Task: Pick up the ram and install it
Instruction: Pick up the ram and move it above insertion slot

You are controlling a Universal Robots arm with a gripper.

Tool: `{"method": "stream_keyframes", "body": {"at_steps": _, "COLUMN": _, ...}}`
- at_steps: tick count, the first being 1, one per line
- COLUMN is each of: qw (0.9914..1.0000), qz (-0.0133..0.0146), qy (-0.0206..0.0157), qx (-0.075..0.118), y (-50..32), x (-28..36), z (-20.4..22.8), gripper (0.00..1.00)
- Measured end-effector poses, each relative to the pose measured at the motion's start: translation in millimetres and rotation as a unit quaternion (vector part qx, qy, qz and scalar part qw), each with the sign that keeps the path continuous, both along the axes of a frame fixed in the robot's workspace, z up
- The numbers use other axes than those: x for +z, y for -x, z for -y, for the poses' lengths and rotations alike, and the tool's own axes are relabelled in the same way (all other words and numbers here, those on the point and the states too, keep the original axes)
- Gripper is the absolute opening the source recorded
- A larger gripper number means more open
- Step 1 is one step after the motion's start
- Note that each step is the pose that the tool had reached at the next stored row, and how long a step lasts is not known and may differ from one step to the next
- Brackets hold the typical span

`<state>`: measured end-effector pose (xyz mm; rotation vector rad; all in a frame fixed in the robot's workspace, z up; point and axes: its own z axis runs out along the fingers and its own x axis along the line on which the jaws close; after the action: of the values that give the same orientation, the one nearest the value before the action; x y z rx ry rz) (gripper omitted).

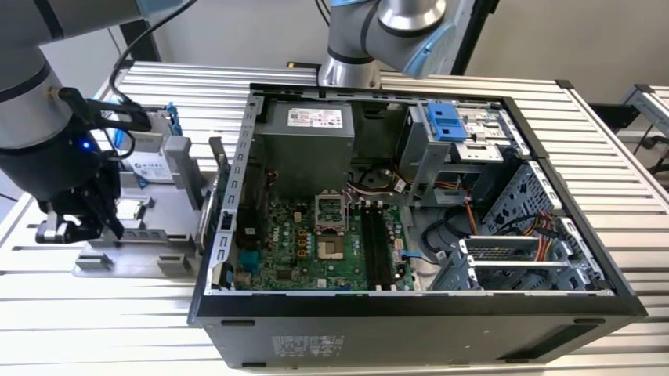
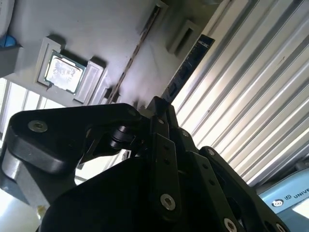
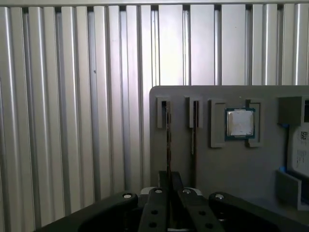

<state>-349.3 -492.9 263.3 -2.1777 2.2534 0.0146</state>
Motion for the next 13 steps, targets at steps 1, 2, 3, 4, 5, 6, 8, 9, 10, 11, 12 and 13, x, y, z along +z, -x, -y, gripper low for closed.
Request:
{"method": "stream_keyframes", "body": {"at_steps": 1, "qw": 1.00000, "qz": 0.0000, "qy": 0.0000, "qx": 0.000, "y": 0.0, "x": 2.1, "z": 0.0, "gripper": 0.00}}
{"method": "stream_keyframes", "body": {"at_steps": 2, "qw": 1.00000, "qz": 0.0000, "qy": 0.0000, "qx": 0.000, "y": 0.0, "x": 4.4, "z": 0.0, "gripper": 0.00}}
{"method": "stream_keyframes", "body": {"at_steps": 3, "qw": 1.00000, "qz": 0.0000, "qy": 0.0000, "qx": 0.000, "y": 0.0, "x": 6.7, "z": 0.0, "gripper": 0.00}}
{"method": "stream_keyframes", "body": {"at_steps": 4, "qw": 1.00000, "qz": 0.0000, "qy": 0.0000, "qx": 0.000, "y": 0.1, "x": 9.1, "z": 0.0, "gripper": 0.00}}
{"method": "stream_keyframes", "body": {"at_steps": 5, "qw": 1.00000, "qz": 0.0000, "qy": 0.0000, "qx": 0.000, "y": 0.1, "x": 11.7, "z": 0.0, "gripper": 0.00}}
{"method": "stream_keyframes", "body": {"at_steps": 6, "qw": 1.00000, "qz": 0.0000, "qy": 0.0000, "qx": 0.000, "y": 0.1, "x": 13.9, "z": 0.0, "gripper": 0.00}}
{"method": "stream_keyframes", "body": {"at_steps": 8, "qw": 1.00000, "qz": 0.0000, "qy": 0.0000, "qx": 0.000, "y": 0.1, "x": 19.1, "z": -0.1, "gripper": 0.00}}
{"method": "stream_keyframes", "body": {"at_steps": 9, "qw": 1.00000, "qz": 0.0000, "qy": 0.0000, "qx": 0.000, "y": 0.1, "x": 21.5, "z": -0.1, "gripper": 0.00}}
{"method": "stream_keyframes", "body": {"at_steps": 10, "qw": 1.00000, "qz": 0.0000, "qy": 0.0000, "qx": 0.000, "y": 0.1, "x": 23.9, "z": -0.1, "gripper": 0.00}}
{"method": "stream_keyframes", "body": {"at_steps": 11, "qw": 1.00000, "qz": 0.0000, "qy": 0.0000, "qx": 0.000, "y": 0.1, "x": 26.2, "z": 0.0, "gripper": 0.00}}
{"method": "stream_keyframes", "body": {"at_steps": 12, "qw": 1.00000, "qz": 0.0000, "qy": 0.0000, "qx": 0.000, "y": 0.1, "x": 28.5, "z": -0.1, "gripper": 0.00}}
{"method": "stream_keyframes", "body": {"at_steps": 13, "qw": 1.00000, "qz": 0.0001, "qy": 0.0000, "qx": 0.000, "y": 0.1, "x": 30.5, "z": 0.0, "gripper": 0.00}}
